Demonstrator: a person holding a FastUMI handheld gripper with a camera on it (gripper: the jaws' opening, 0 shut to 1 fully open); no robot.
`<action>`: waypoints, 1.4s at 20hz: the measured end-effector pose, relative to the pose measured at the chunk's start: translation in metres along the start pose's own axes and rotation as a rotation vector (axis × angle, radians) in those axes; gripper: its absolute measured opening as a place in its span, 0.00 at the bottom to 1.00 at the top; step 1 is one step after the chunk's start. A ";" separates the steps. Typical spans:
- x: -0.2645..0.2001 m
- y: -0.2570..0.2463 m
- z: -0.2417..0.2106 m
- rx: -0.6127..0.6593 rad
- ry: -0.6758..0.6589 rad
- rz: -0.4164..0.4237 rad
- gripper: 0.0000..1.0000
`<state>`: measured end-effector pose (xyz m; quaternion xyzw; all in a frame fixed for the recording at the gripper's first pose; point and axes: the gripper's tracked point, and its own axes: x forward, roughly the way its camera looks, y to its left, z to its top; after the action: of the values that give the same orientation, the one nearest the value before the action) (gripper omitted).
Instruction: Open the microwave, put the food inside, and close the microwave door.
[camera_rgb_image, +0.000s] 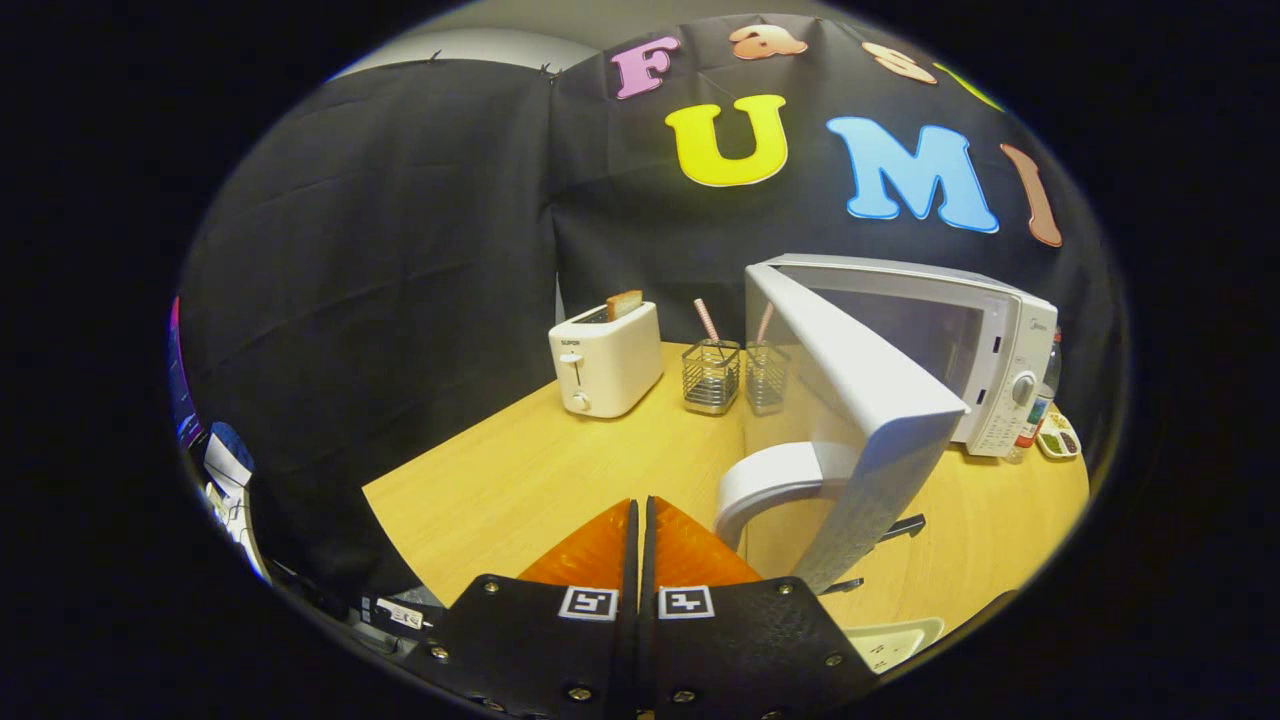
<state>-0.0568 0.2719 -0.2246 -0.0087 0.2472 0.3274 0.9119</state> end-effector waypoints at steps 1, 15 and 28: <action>-0.001 -0.010 0.002 0.006 -0.001 -0.012 0.01; -0.001 -0.134 0.022 0.054 -0.027 -0.181 0.01; 0.020 -0.218 0.053 0.090 -0.075 -0.275 0.01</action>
<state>0.1110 0.1218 -0.2195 0.0106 0.2241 0.1879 0.9562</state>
